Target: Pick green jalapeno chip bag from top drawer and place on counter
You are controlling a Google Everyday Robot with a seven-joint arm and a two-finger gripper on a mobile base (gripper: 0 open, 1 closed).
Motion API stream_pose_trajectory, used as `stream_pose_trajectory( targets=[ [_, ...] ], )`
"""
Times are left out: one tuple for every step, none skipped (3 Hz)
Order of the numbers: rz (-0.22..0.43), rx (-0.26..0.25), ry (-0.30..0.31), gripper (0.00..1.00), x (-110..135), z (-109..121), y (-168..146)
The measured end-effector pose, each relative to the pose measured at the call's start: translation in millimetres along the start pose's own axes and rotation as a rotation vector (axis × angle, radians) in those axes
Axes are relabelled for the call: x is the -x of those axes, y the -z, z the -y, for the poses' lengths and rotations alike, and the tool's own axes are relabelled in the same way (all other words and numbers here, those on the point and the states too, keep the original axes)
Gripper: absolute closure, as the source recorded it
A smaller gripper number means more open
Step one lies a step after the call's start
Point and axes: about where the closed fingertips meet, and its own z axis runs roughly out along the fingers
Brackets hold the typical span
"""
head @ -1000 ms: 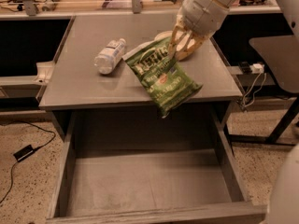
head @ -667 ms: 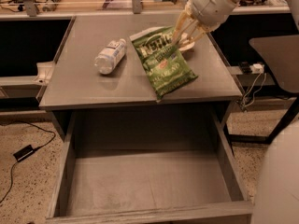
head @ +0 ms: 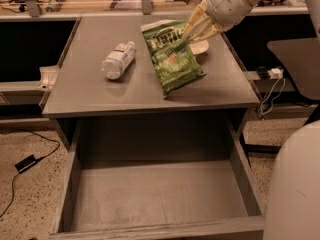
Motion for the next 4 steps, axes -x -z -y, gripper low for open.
stream_pose_trajectory(
  targets=[
    [0.0, 0.0, 0.0, 0.42, 0.0, 0.0, 0.0],
    [0.0, 0.0, 0.0, 0.19, 0.0, 0.0, 0.0],
    [0.0, 0.0, 0.0, 0.0, 0.0, 0.0, 0.0],
    [0.0, 0.0, 0.0, 0.0, 0.0, 0.0, 0.0]
  ],
)
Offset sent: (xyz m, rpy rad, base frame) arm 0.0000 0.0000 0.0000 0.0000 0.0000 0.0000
